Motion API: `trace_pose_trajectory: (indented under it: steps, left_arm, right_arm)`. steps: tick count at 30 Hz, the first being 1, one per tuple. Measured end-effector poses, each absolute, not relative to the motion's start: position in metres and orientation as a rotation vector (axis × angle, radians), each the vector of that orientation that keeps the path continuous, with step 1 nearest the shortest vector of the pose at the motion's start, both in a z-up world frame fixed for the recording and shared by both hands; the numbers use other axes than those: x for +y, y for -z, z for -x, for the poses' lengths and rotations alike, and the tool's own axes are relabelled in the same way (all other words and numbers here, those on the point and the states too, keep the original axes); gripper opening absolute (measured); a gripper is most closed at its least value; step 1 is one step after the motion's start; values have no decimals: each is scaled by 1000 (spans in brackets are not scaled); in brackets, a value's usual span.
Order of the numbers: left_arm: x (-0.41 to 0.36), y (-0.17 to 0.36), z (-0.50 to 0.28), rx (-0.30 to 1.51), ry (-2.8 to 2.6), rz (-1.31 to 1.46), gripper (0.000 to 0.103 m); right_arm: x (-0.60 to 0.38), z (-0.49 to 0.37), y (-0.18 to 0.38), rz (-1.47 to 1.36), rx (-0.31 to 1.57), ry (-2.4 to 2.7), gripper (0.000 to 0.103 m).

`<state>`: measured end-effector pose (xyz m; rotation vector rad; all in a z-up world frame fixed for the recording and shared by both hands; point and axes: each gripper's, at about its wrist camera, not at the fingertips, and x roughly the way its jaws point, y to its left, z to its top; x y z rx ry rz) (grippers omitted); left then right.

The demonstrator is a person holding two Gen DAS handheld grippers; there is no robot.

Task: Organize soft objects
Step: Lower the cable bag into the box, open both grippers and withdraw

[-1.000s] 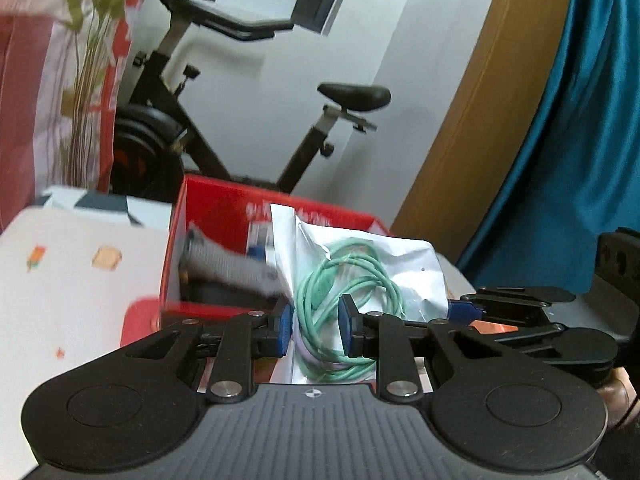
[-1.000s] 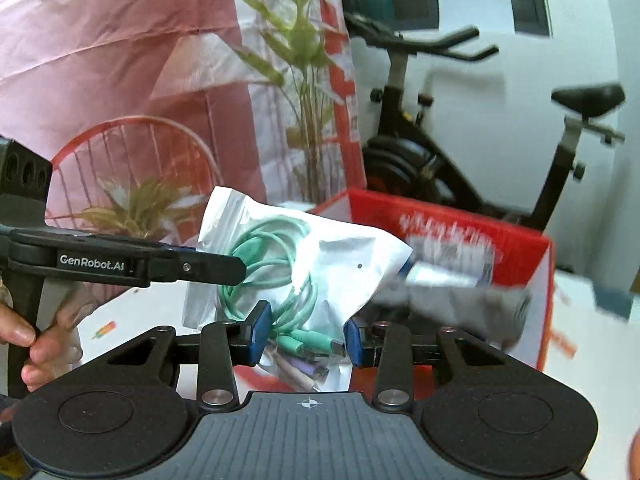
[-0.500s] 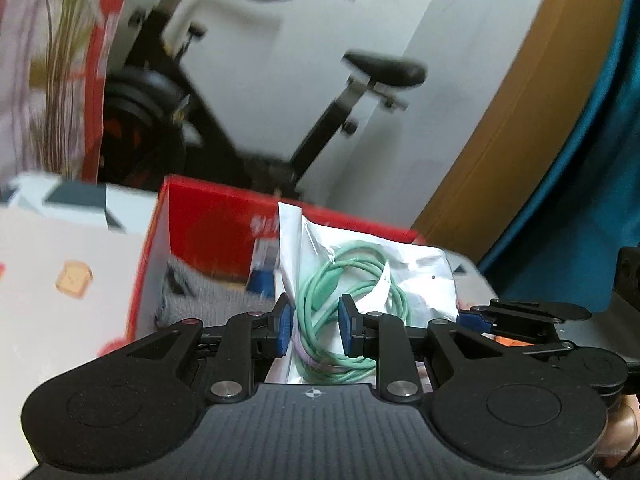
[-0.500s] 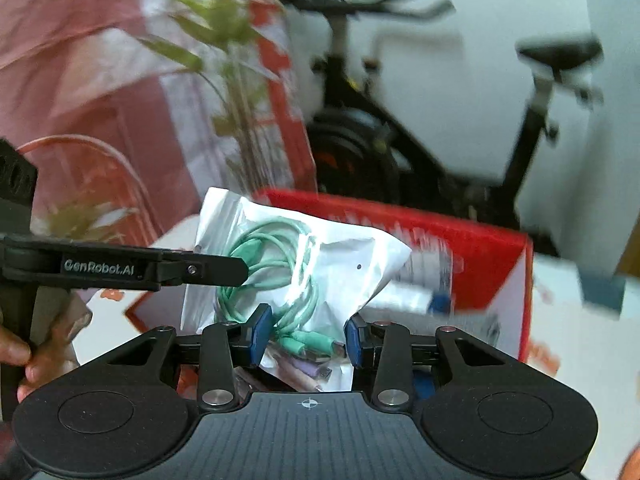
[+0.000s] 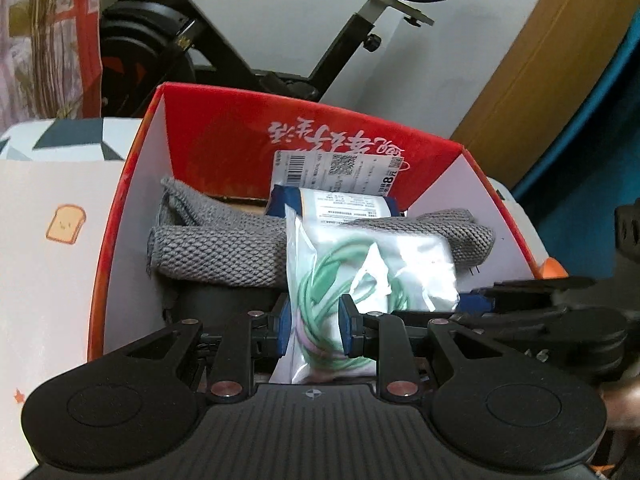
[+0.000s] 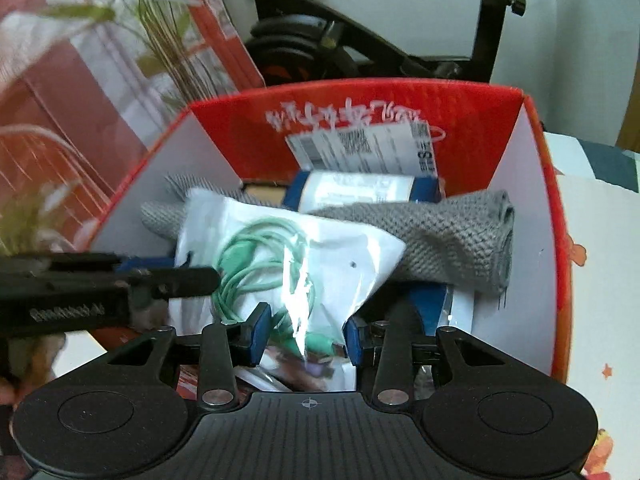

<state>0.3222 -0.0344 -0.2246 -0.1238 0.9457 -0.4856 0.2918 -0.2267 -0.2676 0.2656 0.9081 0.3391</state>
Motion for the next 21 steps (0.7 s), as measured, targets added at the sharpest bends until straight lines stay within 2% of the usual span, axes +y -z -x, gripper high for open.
trace_pose_trajectory:
  steps: [12, 19, 21]
  left_arm:
    - [-36, 218, -317, 891, 471, 69, 26]
    - [-35, 221, -319, 885, 449, 44, 26]
    - [-34, 220, -318, 882, 442, 31, 27]
  right_arm:
    - [-209, -309, 277, -156, 1027, -242, 39]
    - [-201, -311, 276, -95, 1034, -212, 40]
    - [-196, -310, 274, -66, 1026, -194, 44]
